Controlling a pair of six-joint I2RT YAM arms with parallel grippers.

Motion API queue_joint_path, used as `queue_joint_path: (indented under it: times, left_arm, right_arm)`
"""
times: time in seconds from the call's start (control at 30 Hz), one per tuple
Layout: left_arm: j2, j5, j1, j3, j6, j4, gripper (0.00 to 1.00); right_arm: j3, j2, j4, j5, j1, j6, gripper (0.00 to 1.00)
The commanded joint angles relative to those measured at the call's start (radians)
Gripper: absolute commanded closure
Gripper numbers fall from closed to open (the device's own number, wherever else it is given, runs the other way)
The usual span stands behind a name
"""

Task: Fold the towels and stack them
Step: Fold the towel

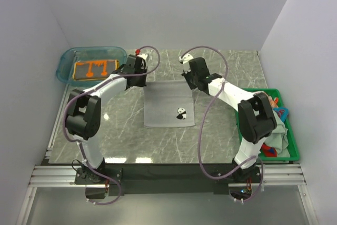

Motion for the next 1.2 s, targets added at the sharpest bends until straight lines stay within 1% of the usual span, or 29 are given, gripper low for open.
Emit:
queue_joint_path:
  times: [0.0,0.2,0.33,0.53,0.7,0.9,1.07,1.17]
  left_arm:
    - [-0.089,-0.038,0.020,-0.043,0.026,0.029,0.99]
    - [-0.187,-0.031,-0.009,-0.165,-0.021,0.089,0.99]
    - [-0.233,-0.051,-0.055,-0.240,-0.061,0.118,0.99]
    - [-0.289,-0.110,-0.103,-0.348,-0.141,0.135,0.99]
    - [-0.350,-0.176,-0.110,-0.438,-0.225,0.134,0.99]
    - [-0.390,-0.195,-0.123,-0.488,-0.291,0.111,0.99]
    - [-0.416,-0.206,-0.147,-0.514,-0.334,0.091,0.99]
    - [-0.422,-0.219,-0.152,-0.534,-0.362,0.071,0.99]
  right_arm:
    - [-0.060,-0.088,0.033,0.107,-0.005,-0.013,1.00]
    - [-0.180,-0.163,0.090,0.178,0.027,0.015,1.00]
    - [-0.255,-0.216,0.137,0.216,0.055,0.045,1.00]
    - [-0.349,-0.277,0.156,0.265,0.096,0.094,1.00]
    - [-0.427,-0.331,0.165,0.304,0.118,0.133,1.00]
    - [-0.481,-0.390,0.179,0.368,0.162,0.162,1.00]
    - [-0.502,-0.412,0.138,0.426,0.194,0.214,1.00]
    - [-0.502,-0.417,0.090,0.434,0.200,0.288,1.00]
